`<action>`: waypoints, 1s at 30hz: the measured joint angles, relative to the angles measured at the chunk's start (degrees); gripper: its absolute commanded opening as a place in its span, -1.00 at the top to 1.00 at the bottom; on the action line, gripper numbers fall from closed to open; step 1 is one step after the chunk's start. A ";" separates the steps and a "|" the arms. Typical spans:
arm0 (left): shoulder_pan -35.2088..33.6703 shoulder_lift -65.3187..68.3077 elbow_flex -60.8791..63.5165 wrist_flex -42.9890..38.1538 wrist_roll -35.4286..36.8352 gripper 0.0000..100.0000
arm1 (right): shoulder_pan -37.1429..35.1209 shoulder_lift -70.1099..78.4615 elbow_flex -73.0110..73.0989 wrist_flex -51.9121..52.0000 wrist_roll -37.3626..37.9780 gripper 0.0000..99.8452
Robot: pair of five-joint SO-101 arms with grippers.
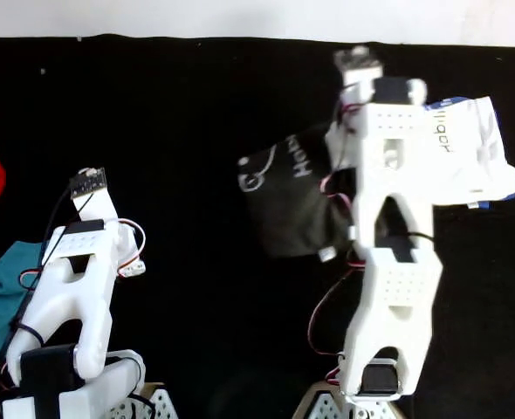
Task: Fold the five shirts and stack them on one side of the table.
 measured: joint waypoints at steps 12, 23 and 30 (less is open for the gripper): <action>0.00 0.00 0.00 0.00 0.00 0.98 | 8.00 -15.47 -1.67 0.35 8.88 0.99; 0.00 0.00 0.00 0.00 0.00 0.98 | 20.75 -8.97 -2.11 -13.63 14.86 0.99; 0.00 0.00 0.00 0.00 0.00 0.98 | 26.02 4.57 -2.11 -23.21 15.12 0.98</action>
